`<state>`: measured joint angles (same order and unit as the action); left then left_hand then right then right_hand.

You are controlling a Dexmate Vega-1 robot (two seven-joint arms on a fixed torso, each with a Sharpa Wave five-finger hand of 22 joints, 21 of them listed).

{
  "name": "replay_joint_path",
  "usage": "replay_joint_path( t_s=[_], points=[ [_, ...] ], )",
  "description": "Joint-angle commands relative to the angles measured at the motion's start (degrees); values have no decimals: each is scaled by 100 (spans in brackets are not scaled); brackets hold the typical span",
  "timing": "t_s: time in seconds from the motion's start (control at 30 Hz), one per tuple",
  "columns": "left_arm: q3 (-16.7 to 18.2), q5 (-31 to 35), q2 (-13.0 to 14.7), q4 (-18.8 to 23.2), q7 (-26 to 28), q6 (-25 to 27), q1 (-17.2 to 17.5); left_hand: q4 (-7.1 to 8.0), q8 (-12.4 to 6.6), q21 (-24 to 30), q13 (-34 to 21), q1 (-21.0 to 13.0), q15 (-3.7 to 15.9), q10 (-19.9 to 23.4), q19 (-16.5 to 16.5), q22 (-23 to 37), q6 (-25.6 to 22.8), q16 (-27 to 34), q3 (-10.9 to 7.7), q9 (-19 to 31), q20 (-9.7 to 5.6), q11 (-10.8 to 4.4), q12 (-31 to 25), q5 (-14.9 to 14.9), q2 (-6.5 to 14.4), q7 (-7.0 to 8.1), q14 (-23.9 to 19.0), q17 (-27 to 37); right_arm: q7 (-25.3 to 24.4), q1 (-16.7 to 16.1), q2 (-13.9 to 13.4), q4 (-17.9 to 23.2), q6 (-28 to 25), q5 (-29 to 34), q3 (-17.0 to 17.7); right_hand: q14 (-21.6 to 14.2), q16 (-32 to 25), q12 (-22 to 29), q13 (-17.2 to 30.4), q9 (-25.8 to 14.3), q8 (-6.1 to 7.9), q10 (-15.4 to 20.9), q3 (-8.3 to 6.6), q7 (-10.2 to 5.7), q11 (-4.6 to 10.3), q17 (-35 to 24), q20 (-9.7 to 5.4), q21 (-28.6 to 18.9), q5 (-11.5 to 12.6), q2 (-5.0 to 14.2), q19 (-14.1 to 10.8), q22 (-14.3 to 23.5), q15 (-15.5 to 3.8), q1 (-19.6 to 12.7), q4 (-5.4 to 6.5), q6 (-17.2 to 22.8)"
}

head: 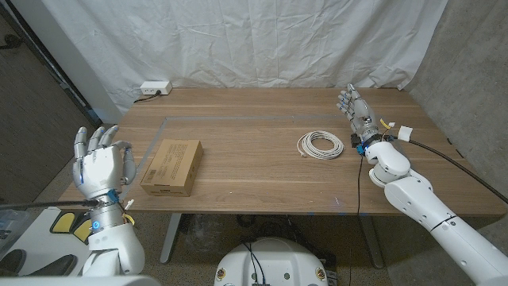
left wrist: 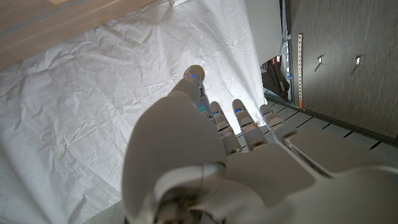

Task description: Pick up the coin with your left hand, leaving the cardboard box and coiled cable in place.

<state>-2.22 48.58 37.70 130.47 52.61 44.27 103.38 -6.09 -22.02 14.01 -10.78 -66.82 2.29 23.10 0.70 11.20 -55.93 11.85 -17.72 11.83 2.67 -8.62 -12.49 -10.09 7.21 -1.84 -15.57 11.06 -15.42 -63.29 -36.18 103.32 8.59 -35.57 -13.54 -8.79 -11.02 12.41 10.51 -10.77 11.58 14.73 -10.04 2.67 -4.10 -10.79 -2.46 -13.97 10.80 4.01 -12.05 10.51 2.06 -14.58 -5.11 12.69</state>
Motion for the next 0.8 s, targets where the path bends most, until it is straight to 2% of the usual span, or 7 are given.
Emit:
replay_joint_path(
  t_s=[0.03,0.27,0.53,0.8],
  points=[
    [196,441,93,191,-131,23,51,3,-381,16,-25,47,535,50,37,13,-649,-2,-50,24,37,-16,14,-22,1,91,-40,12,-6,-56,24,1,102,26,40,-21,1,-2,25,-15,-24,43,-3,20,-22,-18,-54,14,23,15,-49,25,8,24,-9,32],
    [361,551,-13,231,-67,-172,10,5,-385,18,-25,55,542,68,47,13,-650,0,-58,22,28,-13,17,-23,-5,108,-63,11,-16,-107,22,37,129,15,76,-25,0,-1,25,-15,-26,46,-3,21,-21,-18,-52,18,22,16,-52,25,5,24,-10,27],
    [483,766,18,308,-445,-185,-80,5,-390,20,-25,62,550,81,56,11,-664,0,-69,11,23,-17,24,-24,-11,117,-83,10,-46,-142,28,74,137,38,85,-24,1,-2,25,-15,-25,47,-3,25,-23,-17,-52,25,22,17,-58,25,8,24,-12,30],
    [681,733,-55,284,-499,-526,-140,5,-386,18,-25,68,541,91,56,11,-649,-4,-79,7,31,-15,30,-25,-15,110,-91,9,-91,-168,15,150,103,66,96,-27,1,-4,25,-15,-26,43,-3,19,-21,-18,-56,32,22,19,-64,26,7,24,-14,29]
  ],
)
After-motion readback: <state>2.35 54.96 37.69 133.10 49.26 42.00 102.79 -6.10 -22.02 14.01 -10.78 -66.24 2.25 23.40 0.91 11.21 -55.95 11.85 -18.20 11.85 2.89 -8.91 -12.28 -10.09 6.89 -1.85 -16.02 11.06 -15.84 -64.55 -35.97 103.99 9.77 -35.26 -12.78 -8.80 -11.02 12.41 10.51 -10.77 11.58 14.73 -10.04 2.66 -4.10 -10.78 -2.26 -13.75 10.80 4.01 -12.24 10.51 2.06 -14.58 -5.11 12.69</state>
